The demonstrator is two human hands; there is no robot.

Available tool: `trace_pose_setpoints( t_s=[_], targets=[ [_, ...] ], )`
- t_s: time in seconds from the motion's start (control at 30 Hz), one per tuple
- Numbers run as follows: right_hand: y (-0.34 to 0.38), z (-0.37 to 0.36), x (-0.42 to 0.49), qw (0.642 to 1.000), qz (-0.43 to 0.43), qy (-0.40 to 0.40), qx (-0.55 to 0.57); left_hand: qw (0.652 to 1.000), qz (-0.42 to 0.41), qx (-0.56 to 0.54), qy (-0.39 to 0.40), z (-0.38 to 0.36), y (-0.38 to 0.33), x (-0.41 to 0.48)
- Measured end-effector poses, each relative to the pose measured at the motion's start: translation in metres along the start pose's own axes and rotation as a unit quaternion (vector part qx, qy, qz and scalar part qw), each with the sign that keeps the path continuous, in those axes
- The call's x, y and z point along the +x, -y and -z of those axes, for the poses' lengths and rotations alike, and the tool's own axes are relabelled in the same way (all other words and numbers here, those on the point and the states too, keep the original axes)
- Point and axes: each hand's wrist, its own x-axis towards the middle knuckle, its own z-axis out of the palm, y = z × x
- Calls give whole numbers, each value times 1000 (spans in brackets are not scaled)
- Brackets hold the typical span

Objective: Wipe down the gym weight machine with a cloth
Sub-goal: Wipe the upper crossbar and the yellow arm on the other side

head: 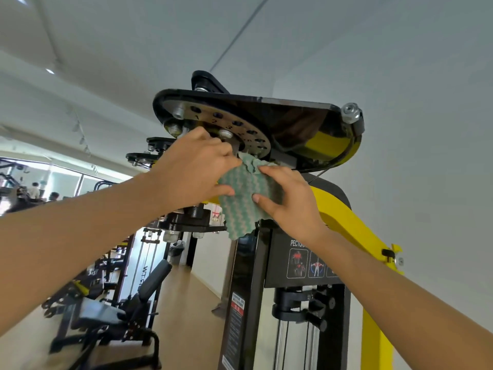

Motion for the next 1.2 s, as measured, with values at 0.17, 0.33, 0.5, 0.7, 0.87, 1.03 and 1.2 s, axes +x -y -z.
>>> trace_pose_setpoints(
  t_s=[0.17, 0.33, 0.5, 0.7, 0.87, 1.03, 1.2],
  targets=[
    [0, 5, 0, 997, 36, -19, -58, 999, -8, -42, -24, 4, -15, -2],
    [-13, 25, -6, 992, 26, 26, -119, 993, 44, -108, -22, 5, -48, 2],
    [-24, 38, -28, 988, -148, 44, -4, 927, 207, -307, 53, 0, -88, 16],
    [10, 56, -56, 752, -447, 98, 474, 799, 321, -500, 90, -14, -120, 24],
    [12, 51, -65, 687, -461, 109, 551, 746, 339, -562, 111, -21, -124, 18],
    [13, 31, -55, 592, -552, -63, 584, 812, 273, -507, 98, -17, -110, 8],
    [16, 16, -36, 502, -572, -184, 622, 954, 168, -244, -45, -8, -81, -1]
  ],
)
